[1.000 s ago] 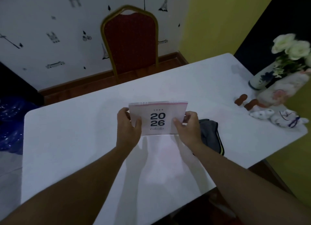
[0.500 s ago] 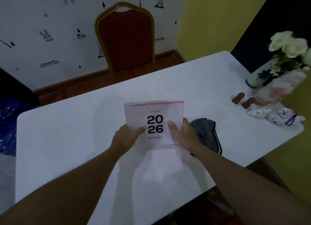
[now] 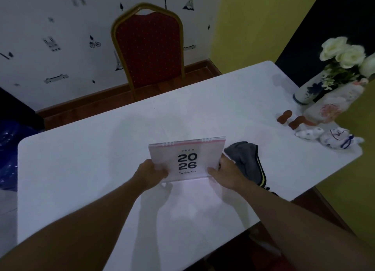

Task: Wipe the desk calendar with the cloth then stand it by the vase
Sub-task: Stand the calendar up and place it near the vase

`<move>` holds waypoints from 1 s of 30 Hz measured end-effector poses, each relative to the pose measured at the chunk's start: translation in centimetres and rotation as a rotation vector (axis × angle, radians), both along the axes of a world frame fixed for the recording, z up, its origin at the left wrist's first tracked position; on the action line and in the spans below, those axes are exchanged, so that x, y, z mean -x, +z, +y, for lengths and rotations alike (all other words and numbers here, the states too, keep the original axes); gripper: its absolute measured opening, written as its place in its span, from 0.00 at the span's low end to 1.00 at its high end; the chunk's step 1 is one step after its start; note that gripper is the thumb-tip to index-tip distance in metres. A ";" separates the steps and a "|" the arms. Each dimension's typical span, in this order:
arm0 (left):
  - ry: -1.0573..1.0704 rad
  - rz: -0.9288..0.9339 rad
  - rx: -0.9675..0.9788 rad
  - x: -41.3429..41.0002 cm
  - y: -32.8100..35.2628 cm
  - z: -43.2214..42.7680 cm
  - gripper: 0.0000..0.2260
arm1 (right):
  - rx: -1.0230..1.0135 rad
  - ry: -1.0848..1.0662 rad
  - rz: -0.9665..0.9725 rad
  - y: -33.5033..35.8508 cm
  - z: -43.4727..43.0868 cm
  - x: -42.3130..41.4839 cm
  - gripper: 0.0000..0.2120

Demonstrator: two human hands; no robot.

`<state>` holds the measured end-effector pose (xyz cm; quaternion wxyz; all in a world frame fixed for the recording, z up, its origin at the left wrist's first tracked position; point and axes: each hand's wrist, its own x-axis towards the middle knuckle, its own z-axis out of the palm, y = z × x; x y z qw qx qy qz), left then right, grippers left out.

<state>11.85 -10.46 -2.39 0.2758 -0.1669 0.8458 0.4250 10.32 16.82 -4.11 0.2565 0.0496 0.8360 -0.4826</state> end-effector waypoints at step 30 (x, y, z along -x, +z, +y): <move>-0.150 0.505 -0.097 15.6 8.2 7.9 0.12 | -0.112 -0.312 0.446 9.3 6.2 11.3 0.18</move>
